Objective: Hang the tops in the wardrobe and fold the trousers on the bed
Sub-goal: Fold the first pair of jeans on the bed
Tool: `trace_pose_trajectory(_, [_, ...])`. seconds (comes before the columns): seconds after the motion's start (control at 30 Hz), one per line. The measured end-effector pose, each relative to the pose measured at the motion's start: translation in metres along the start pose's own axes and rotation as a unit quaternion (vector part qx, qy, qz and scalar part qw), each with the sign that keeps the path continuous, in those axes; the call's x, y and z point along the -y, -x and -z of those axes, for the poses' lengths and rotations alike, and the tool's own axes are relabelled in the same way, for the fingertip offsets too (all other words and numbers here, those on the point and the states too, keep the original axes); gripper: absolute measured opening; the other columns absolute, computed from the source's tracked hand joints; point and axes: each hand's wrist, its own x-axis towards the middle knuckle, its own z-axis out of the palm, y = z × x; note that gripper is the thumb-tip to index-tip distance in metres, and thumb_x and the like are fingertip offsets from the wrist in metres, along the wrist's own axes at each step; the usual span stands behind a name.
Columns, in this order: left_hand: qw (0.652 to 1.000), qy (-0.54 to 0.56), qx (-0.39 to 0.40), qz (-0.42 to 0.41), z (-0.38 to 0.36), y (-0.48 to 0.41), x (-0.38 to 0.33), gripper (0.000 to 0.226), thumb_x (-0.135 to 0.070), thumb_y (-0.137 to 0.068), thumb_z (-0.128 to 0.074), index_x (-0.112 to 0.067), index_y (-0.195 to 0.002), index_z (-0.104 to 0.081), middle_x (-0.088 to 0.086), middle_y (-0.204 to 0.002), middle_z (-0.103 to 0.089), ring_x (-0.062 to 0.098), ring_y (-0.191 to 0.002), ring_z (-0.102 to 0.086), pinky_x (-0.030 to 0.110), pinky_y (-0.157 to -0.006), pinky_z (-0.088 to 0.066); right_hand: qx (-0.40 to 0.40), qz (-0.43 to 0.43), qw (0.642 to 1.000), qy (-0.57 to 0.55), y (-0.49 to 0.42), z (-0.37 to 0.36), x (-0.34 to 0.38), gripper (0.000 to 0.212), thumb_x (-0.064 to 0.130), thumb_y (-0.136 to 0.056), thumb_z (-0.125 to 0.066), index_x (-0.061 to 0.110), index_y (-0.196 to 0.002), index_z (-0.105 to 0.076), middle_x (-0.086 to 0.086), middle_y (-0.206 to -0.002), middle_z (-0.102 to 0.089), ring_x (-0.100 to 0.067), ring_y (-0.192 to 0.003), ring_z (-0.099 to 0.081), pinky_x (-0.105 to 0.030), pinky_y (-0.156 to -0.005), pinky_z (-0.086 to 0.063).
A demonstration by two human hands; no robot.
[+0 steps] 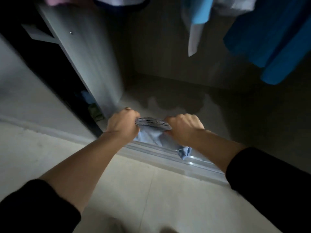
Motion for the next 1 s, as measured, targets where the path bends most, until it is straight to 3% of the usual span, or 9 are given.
trace_pose_trajectory(0.1, [0.998,0.034,-0.048,-0.018,-0.033,-0.058,0.03,0.024,-0.02,-0.078,-0.068,-0.028,-0.101,-0.069,0.005,-0.105,-0.061,0.035,-0.099,-0.061,0.035,-0.077,-0.048,-0.038,-0.011,0.999,0.01,-0.064,-0.025,-0.009,0.034,0.047,-0.092,-0.05,0.024,-0.116,-0.059,-0.006,-0.111,-0.067,-0.029,-0.103,-0.064,-0.03,-0.069,-0.038])
trace_pose_trajectory(0.3, [0.978,0.082,-0.189,-0.03,-0.089,-0.148,0.073,0.03,-0.015,-0.08,-0.064,-0.027,-0.108,-0.067,0.01,-0.107,-0.056,0.039,-0.091,-0.06,0.042,-0.081,-0.05,-0.184,-0.027,0.98,0.07,-0.161,-0.065,-0.016,0.024,0.028,-0.093,-0.053,0.02,-0.115,-0.057,-0.008,-0.108,-0.065,-0.031,-0.104,-0.06,-0.032,-0.066,-0.036])
trace_pose_trajectory(0.37, [0.969,0.098,-0.226,-0.021,-0.111,-0.164,0.084,0.032,-0.016,-0.081,-0.066,-0.026,-0.111,-0.065,0.009,-0.109,-0.054,0.038,-0.09,-0.06,0.042,-0.082,-0.049,-0.249,-0.017,0.965,0.084,-0.183,-0.09,-0.013,0.026,0.021,-0.089,-0.06,0.014,-0.114,-0.059,-0.009,-0.108,-0.063,-0.031,-0.106,-0.056,-0.033,-0.063,-0.036])
trace_pose_trajectory(0.43, [0.97,0.102,-0.218,-0.023,-0.14,-0.166,0.093,0.034,-0.017,-0.082,-0.068,-0.024,-0.115,-0.062,0.008,-0.114,-0.051,0.039,-0.092,-0.06,0.043,-0.082,-0.048,-0.274,-0.003,0.959,0.074,-0.193,-0.125,-0.006,0.025,0.017,-0.075,-0.074,0.009,-0.097,-0.066,-0.011,-0.096,-0.063,-0.033,-0.092,-0.061,-0.033,-0.056,-0.042])
trace_pose_trajectory(0.53, [0.987,0.086,-0.137,-0.027,-0.188,-0.154,0.112,0.034,-0.017,-0.083,-0.067,-0.025,-0.117,-0.062,0.006,-0.122,-0.047,0.036,-0.101,-0.059,0.04,-0.081,-0.046,-0.203,-0.003,0.977,0.061,-0.199,-0.178,0.008,0.025,0.019,-0.062,-0.084,0.01,-0.08,-0.068,-0.014,-0.093,-0.063,-0.035,-0.074,-0.064,-0.031,-0.048,-0.047])
trace_pose_trajectory(0.63, [0.996,0.034,-0.08,-0.027,-0.216,-0.154,0.126,0.033,-0.022,-0.086,-0.065,-0.027,-0.119,-0.062,0.005,-0.121,-0.042,0.032,-0.103,-0.057,0.04,-0.082,-0.045,-0.085,-0.037,0.995,0.039,-0.207,-0.209,0.02,0.023,0.023,-0.092,-0.057,0.016,-0.113,-0.057,-0.008,-0.112,-0.065,-0.033,-0.095,-0.066,-0.031,-0.063,-0.044])
trace_pose_trajectory(0.8, [0.994,0.006,-0.103,-0.03,-0.229,-0.209,0.135,0.039,-0.016,-0.09,-0.057,-0.024,-0.128,-0.057,0.007,-0.131,-0.049,0.031,-0.117,-0.05,0.041,-0.087,-0.047,-0.125,-0.083,0.989,-0.003,-0.241,-0.223,0.015,0.04,0.015,-0.097,-0.048,0.015,-0.136,-0.035,-0.01,-0.119,-0.062,-0.034,-0.101,-0.064,-0.033,-0.063,-0.036])
trace_pose_trajectory(0.9, [0.994,-0.012,-0.101,-0.033,-0.243,-0.242,0.142,0.051,-0.005,-0.093,-0.047,-0.012,-0.143,-0.04,0.016,-0.136,-0.043,0.034,-0.125,-0.041,0.043,-0.097,-0.043,-0.1,-0.101,0.986,-0.092,-0.262,-0.223,0.004,0.059,0.01,-0.097,-0.044,0.015,-0.15,-0.018,-0.013,-0.14,-0.043,-0.033,-0.121,-0.05,-0.038,-0.084,-0.044])
trace_pose_trajectory(1.0, [0.997,0.005,-0.074,-0.021,-0.252,-0.258,0.144,0.063,-0.012,-0.094,-0.046,-0.009,-0.151,-0.019,0.017,-0.147,-0.031,0.037,-0.129,-0.031,0.043,-0.104,-0.033,-0.088,-0.099,0.98,-0.149,-0.279,-0.224,-0.01,0.068,0.022,-0.098,-0.045,0.012,-0.153,-0.007,-0.012,-0.153,-0.024,-0.03,-0.138,-0.026,-0.035,-0.107,-0.032])
